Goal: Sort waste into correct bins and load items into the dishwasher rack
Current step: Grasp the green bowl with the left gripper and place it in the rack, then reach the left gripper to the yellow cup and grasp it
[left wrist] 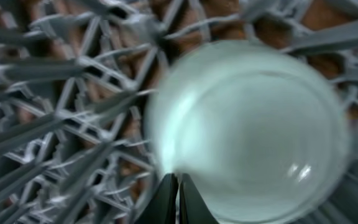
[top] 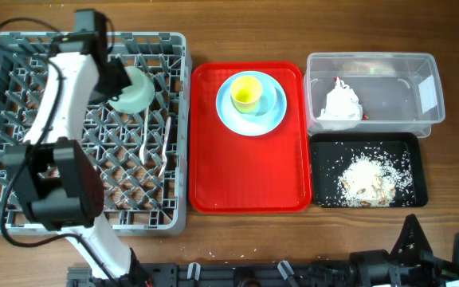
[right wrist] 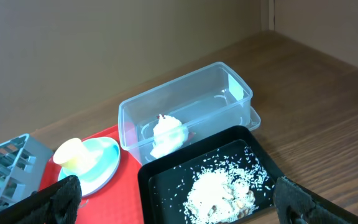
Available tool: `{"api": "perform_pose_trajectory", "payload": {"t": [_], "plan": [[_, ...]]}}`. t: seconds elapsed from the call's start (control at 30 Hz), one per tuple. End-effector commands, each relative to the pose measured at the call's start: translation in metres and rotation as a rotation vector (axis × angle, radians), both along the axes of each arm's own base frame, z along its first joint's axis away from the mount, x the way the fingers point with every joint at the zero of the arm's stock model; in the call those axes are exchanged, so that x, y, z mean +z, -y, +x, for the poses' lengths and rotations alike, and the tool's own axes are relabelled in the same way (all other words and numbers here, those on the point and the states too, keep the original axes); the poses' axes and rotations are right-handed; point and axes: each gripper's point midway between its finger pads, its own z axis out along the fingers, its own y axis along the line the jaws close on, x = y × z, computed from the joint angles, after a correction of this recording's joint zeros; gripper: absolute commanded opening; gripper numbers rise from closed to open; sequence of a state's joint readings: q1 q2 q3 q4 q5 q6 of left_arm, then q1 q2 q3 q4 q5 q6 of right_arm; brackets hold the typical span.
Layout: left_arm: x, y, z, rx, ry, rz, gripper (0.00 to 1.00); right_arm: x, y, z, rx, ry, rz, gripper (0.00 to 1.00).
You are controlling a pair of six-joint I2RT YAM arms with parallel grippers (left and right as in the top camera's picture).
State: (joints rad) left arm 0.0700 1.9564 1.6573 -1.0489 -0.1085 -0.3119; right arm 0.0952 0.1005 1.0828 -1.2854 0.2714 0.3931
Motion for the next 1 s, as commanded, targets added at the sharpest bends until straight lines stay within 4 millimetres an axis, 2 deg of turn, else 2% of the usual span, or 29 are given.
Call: {"api": "perform_pose_trajectory", "payload": {"t": [0.0,0.1,0.2,0.23,0.27,0.3,0.37,0.43,0.5,0.57,0.67,0.77,0.83,0.97], "plan": [[0.071,0.023,0.009,-0.049,0.187,-0.085,0.04,0.002,0.004,-0.003,-0.024,0.018,0.003,1.00],[0.114,0.069,0.009,-0.161,0.312,-0.177,0.05,0.002,0.004,-0.003,-0.024,0.018,0.003,1.00],[0.138,0.118,0.004,-0.280,0.381,-0.200,0.17,0.002,0.004,-0.003,-0.024,0.018,0.002,1.00],[0.142,0.149,0.000,-0.353,0.391,-0.214,0.21,0.002,0.004,-0.003,-0.024,0.018,0.002,1.00],[0.140,0.169,-0.003,-0.406,0.387,-0.221,0.31,0.002,0.004,-0.003,-0.024,0.018,0.003,1.00],[0.138,0.185,-0.005,-0.445,0.384,-0.225,0.33,0.002,0.004,-0.003,-0.024,0.018,0.002,1.00],[0.129,0.231,-0.010,-0.543,0.377,-0.244,0.37,0.002,0.004,-0.003,-0.024,0.018,0.002,1.00],[0.115,0.272,-0.009,-0.623,0.384,-0.246,0.36,0.002,0.004,-0.003,-0.024,0.018,0.002,1.00],[0.096,0.300,-0.004,-0.664,0.392,-0.208,0.28,0.002,0.004,-0.003,-0.024,0.018,0.002,1.00],[0.073,0.321,0.001,-0.691,0.388,-0.175,0.23,0.002,0.004,-0.003,-0.024,0.018,0.002,1.00],[0.039,0.340,0.006,-0.716,0.362,-0.142,0.23,0.002,0.004,-0.003,-0.024,0.018,0.002,1.00],[0.005,0.344,0.015,-0.709,0.336,-0.094,0.26,0.002,0.004,-0.003,-0.024,0.018,0.002,1.00],[-0.011,0.345,0.017,-0.709,0.312,-0.088,0.24,0.002,0.004,-0.003,-0.024,0.018,0.003,1.00],[-0.031,0.344,0.015,-0.711,0.273,-0.077,0.21,0.002,0.004,-0.003,-0.024,0.018,0.002,1.00]]}}
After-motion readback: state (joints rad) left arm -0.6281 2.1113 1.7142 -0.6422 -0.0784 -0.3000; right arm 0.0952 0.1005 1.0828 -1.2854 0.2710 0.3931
